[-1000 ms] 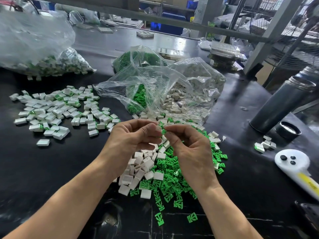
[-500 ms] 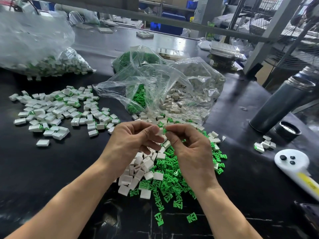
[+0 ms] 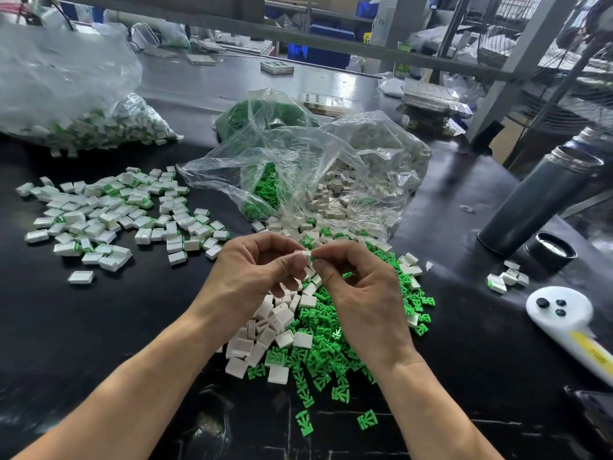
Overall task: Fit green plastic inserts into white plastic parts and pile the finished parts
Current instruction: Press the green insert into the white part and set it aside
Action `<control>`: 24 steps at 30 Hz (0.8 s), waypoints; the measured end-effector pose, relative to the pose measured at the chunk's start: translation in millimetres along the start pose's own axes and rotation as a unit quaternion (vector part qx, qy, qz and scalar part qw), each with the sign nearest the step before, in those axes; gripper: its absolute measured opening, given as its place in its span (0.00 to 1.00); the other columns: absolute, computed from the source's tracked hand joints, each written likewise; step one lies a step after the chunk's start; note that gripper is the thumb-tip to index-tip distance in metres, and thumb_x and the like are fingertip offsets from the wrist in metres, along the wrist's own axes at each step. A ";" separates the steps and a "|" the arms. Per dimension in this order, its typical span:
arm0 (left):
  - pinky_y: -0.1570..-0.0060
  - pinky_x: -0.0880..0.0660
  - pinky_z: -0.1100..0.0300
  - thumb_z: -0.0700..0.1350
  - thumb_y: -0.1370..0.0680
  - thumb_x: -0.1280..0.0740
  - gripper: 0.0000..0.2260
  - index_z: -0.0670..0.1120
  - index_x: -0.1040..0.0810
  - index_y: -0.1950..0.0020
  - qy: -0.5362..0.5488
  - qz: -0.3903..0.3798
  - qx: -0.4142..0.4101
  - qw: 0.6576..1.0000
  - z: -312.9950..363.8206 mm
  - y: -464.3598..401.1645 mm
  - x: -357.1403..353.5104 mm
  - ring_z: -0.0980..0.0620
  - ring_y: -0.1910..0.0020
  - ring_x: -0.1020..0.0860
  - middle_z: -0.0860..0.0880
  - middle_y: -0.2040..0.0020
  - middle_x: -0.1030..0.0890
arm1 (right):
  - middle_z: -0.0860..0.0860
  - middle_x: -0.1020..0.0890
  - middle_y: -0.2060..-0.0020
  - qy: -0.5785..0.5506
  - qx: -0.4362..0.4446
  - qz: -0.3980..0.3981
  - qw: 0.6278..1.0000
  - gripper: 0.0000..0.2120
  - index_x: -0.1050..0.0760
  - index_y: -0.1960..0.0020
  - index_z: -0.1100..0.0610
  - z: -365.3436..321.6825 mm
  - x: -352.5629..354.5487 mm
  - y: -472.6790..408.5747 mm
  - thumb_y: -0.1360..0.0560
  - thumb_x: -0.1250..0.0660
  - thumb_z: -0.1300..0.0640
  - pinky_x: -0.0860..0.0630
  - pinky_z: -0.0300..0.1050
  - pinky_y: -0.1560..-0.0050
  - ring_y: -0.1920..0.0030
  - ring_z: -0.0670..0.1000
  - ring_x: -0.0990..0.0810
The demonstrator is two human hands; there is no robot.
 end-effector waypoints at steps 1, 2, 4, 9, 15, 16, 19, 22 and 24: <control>0.67 0.23 0.61 0.49 0.31 0.23 0.11 0.44 0.14 0.52 -0.003 -0.003 -0.001 1.000 -0.4 -0.4 -0.4 0.49 0.66 0.19 0.42 0.61 0.15 | 0.44 0.15 0.56 -0.003 -0.007 -0.002 1.000 0.07 0.16 0.49 0.48 1.6 -0.3 -0.1 0.23 0.26 0.60 0.21 0.35 0.55 0.54 0.45 0.16; 0.67 0.23 0.61 0.48 0.30 0.23 0.10 0.45 0.14 0.53 -0.006 -0.006 -0.001 1.000 -0.7 -1.0 -0.9 0.50 0.66 0.20 0.42 0.61 0.15 | 0.44 0.14 0.57 -0.012 -0.017 -0.004 1.000 0.07 0.16 0.49 0.49 3.8 -0.5 -0.3 0.23 0.26 0.60 0.21 0.35 0.56 0.55 0.44 0.16; 0.68 0.24 0.62 0.47 0.30 0.23 0.08 0.46 0.14 0.54 -0.012 -0.010 -0.004 1.000 -0.7 -2.1 -1.5 0.50 0.66 0.20 0.43 0.62 0.15 | 0.45 0.14 0.58 -0.053 -0.048 -0.002 0.997 0.06 0.16 0.48 0.51 9.3 -0.8 -1.0 0.23 0.25 0.60 0.22 0.36 0.59 0.59 0.43 0.17; 0.67 0.24 0.61 0.47 0.30 0.24 0.08 0.45 0.14 0.54 -0.007 -0.015 -0.003 1.000 0.2 -1.4 -1.6 0.50 0.66 0.21 0.43 0.62 0.16 | 0.49 0.15 0.62 -0.099 -0.091 -0.007 0.991 0.02 0.16 0.50 0.53 17.3 -2.9 -1.2 0.23 0.26 0.56 0.24 0.38 0.65 0.66 0.45 0.21; 0.66 0.25 0.59 0.45 0.29 0.25 0.09 0.41 0.15 0.52 -0.009 -0.018 -0.009 1.000 4.6 -0.1 -3.1 0.49 0.66 0.21 0.43 0.63 0.16 | 0.45 0.16 0.64 -0.070 -0.056 -0.008 0.996 0.03 0.17 0.53 0.52 11.2 -2.1 -0.7 0.24 0.26 0.53 0.26 0.35 0.64 0.66 0.42 0.22; 0.66 0.25 0.59 0.45 0.28 0.25 0.09 0.41 0.15 0.52 -0.011 -0.017 -0.010 1.000 5.0 0.2 -3.3 0.48 0.66 0.22 0.43 0.63 0.16 | 0.44 0.16 0.64 -0.060 -0.051 -0.007 0.997 0.02 0.17 0.52 0.52 11.0 -1.5 -0.6 0.24 0.26 0.54 0.26 0.35 0.63 0.66 0.41 0.21; 0.66 0.25 0.59 0.41 0.26 0.25 0.05 0.42 0.15 0.52 -0.018 -0.014 -0.008 1.000 5.6 0.8 -3.3 0.48 0.66 0.22 0.43 0.63 0.16 | 0.42 0.17 0.64 -0.033 -0.039 -0.004 0.999 0.01 0.17 0.52 0.50 10.0 -1.0 0.3 0.22 0.26 0.55 0.25 0.34 0.63 0.65 0.41 0.20; 0.66 0.24 0.59 0.39 0.25 0.26 0.02 0.42 0.14 0.53 -0.029 -0.012 -0.006 1.000 5.3 0.9 -2.3 0.49 0.66 0.22 0.43 0.62 0.15 | 0.41 0.16 0.63 -0.019 -0.034 -0.001 0.999 0.01 0.17 0.52 0.49 9.2 -1.5 1.0 0.22 0.26 0.55 0.24 0.33 0.62 0.63 0.41 0.19; 0.66 0.24 0.60 0.39 0.25 0.26 0.02 0.43 0.14 0.53 -0.034 -0.007 -0.006 0.999 5.5 1.2 -2.2 0.49 0.66 0.21 0.43 0.63 0.15 | 0.41 0.16 0.63 -0.011 -0.030 0.004 0.999 0.01 0.17 0.52 0.49 9.2 -1.4 1.6 0.22 0.26 0.55 0.24 0.34 0.62 0.63 0.41 0.19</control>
Point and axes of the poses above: each hand's wrist, its own y-axis away from the middle knuckle, its own x-axis out of the back of the hand, z = x × y, the point moved 9 cm from there along -y, towards the middle knuckle
